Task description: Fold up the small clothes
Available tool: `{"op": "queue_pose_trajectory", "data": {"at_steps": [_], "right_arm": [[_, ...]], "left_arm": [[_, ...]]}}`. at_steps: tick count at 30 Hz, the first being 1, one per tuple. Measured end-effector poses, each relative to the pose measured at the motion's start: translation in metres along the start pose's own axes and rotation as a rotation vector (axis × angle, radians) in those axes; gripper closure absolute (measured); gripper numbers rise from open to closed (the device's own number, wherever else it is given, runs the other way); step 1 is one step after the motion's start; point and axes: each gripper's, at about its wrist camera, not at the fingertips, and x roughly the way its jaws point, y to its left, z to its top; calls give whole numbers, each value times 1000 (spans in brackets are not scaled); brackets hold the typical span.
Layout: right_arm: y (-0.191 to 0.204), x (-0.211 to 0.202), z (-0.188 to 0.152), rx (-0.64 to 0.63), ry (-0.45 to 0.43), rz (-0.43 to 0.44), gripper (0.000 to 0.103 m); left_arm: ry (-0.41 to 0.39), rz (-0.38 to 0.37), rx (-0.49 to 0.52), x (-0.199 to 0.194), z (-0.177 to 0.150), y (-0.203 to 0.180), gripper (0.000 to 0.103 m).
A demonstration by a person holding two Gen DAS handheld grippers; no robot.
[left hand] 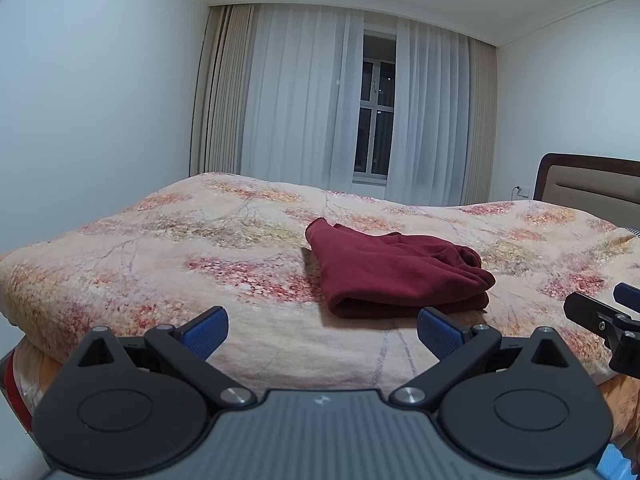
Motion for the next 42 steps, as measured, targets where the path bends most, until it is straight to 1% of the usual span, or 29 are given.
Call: {"op": "queue_pose_trajectory", "data": {"at_steps": [42], "right_arm": [[1,0,-1,0,2,1,0]], "left_arm": [[10,1,10,1,-3,-1,0]]}}
